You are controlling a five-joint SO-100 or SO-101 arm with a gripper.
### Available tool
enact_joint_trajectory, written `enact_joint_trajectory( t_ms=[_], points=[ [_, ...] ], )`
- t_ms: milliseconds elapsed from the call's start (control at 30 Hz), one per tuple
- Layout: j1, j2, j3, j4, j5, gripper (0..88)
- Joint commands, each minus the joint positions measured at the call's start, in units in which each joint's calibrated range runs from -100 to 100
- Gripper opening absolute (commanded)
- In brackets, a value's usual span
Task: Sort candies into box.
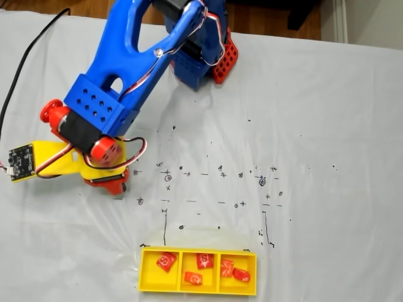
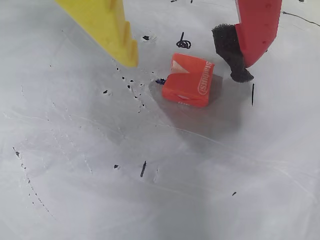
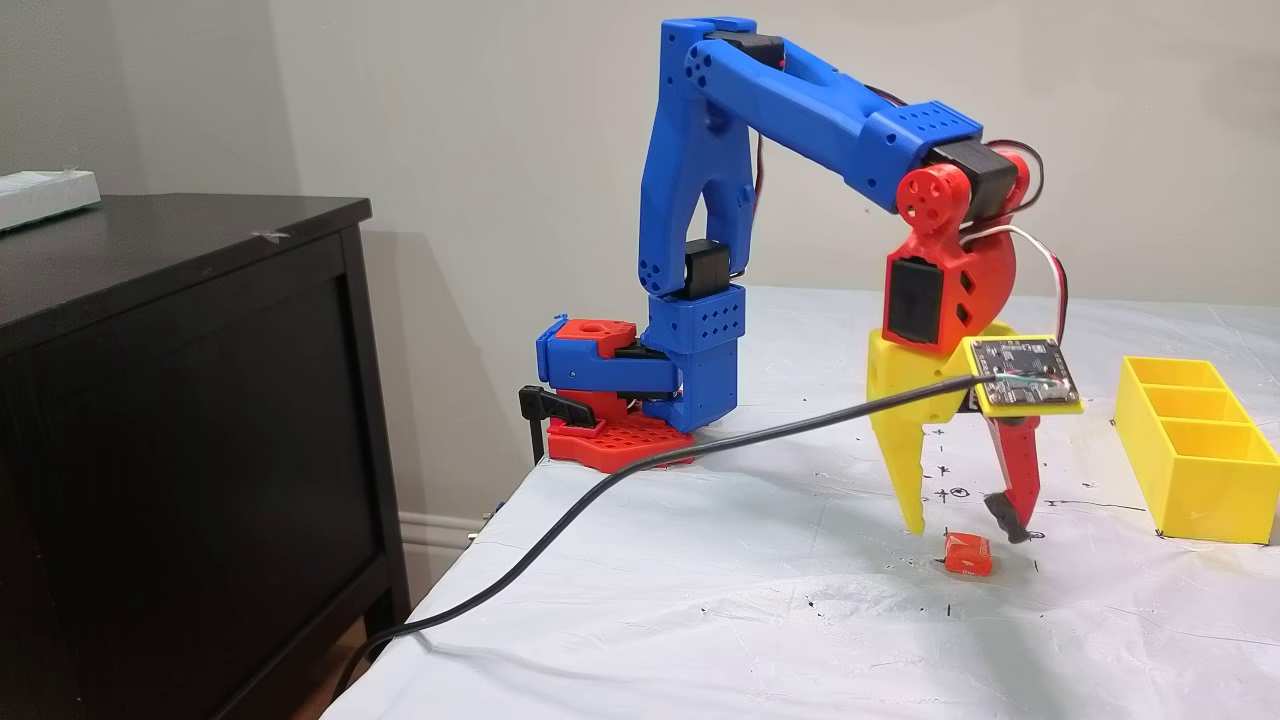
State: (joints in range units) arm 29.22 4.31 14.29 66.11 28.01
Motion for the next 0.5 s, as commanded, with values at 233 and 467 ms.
enact_joint_trajectory(
  t_ms=[233,467],
  points=[
    [-1.42,2.81,-5.32,-1.07,-1.42,22.6],
    [-2.68,4.76,-5.32,-3.52,-2.78,22.3]
  ],
)
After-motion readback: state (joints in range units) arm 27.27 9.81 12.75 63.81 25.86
